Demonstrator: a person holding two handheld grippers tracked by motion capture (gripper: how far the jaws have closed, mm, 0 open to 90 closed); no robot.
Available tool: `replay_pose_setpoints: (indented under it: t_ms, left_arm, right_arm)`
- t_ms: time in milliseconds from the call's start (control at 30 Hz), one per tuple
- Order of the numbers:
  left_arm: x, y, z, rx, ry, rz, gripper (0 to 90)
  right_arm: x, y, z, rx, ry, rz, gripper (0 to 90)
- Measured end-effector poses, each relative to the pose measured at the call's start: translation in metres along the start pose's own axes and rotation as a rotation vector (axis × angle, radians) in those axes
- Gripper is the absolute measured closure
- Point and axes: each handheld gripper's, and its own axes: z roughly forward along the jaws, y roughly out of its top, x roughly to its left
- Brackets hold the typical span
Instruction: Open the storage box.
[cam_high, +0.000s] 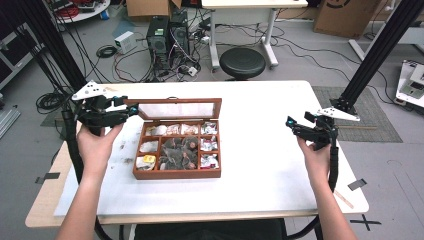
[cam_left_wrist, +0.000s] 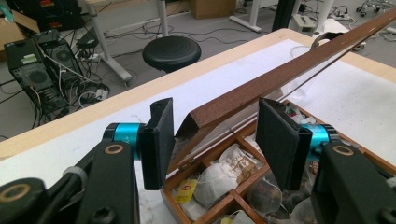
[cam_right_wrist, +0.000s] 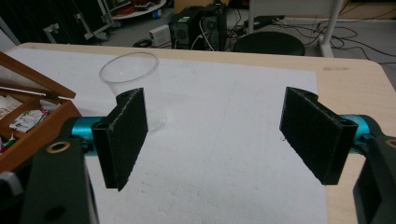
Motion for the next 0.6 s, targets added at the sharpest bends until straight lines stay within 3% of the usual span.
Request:
replay_pose_setpoints:
  t_ms: [600]
  left_arm:
    - [0.0009, 0.0024, 0.003, -0.015, 0.011, -0.016, 47.0]
  right_arm:
    - [0.0003, 0.0016, 0.0019, -0.003, 0.007, 0.005, 23.6]
